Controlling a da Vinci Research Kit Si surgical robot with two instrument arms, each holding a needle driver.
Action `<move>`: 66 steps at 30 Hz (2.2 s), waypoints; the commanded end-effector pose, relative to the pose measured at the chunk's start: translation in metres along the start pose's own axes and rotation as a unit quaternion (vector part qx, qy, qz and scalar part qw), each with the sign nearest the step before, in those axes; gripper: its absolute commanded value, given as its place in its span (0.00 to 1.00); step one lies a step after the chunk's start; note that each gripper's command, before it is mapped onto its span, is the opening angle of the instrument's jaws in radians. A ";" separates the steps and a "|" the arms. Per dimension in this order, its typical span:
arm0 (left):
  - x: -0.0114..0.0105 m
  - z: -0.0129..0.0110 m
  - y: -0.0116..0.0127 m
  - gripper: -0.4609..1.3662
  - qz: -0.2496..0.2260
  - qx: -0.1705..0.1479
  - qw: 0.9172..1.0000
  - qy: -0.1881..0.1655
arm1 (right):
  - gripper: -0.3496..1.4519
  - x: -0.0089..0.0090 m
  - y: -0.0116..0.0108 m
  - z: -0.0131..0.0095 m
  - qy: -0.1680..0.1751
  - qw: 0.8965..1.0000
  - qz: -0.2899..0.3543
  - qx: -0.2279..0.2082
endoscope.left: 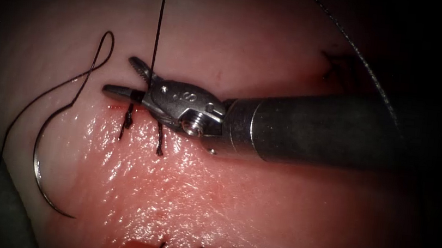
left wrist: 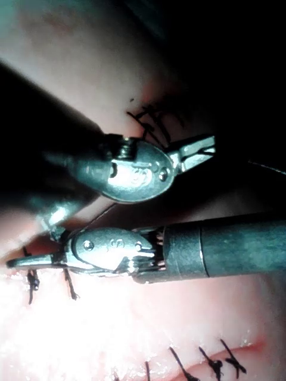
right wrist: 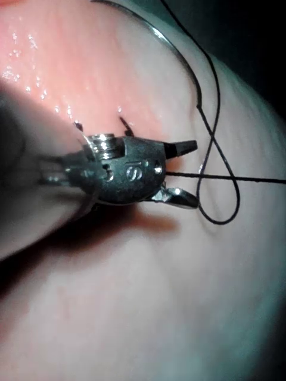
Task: Wound Closure
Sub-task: Cut the suture with the right gripper, then drop the suture end from the left gripper
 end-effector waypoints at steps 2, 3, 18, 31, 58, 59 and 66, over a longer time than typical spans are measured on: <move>0.0000 0.0000 0.0000 0.06 0.000 -0.003 1.000 0.000 | 0.00 -0.0001 0.0000 0.0000 -0.001 1.000 0.000 0.001; 0.0000 0.0000 0.0000 0.06 0.000 -0.003 1.000 0.000 | 0.00 -0.0001 0.0001 0.0000 -0.001 1.000 0.000 0.001; 0.0000 -0.0001 0.0001 0.06 0.003 -0.004 1.000 0.000 | 0.00 -0.0001 0.0005 -0.0006 -0.004 1.000 0.000 0.004; 0.0001 -0.0001 0.0002 0.06 0.003 -0.004 1.000 0.000 | 0.74 0.0001 0.0046 -0.0039 0.005 1.000 -0.004 0.002; -0.0037 0.0089 0.0051 0.06 0.148 -0.069 0.986 -0.020 | 0.69 0.0039 0.0198 -0.0181 0.012 0.991 -0.088 -0.102; -0.0041 0.0093 0.0053 0.06 0.153 -0.072 0.985 -0.022 | 0.69 0.0040 0.0202 -0.0186 0.011 0.991 -0.087 -0.104; -0.0063 0.0115 0.0076 0.06 0.198 -0.097 0.975 -0.020 | 0.69 0.0049 0.0236 -0.0222 0.017 0.987 -0.100 -0.127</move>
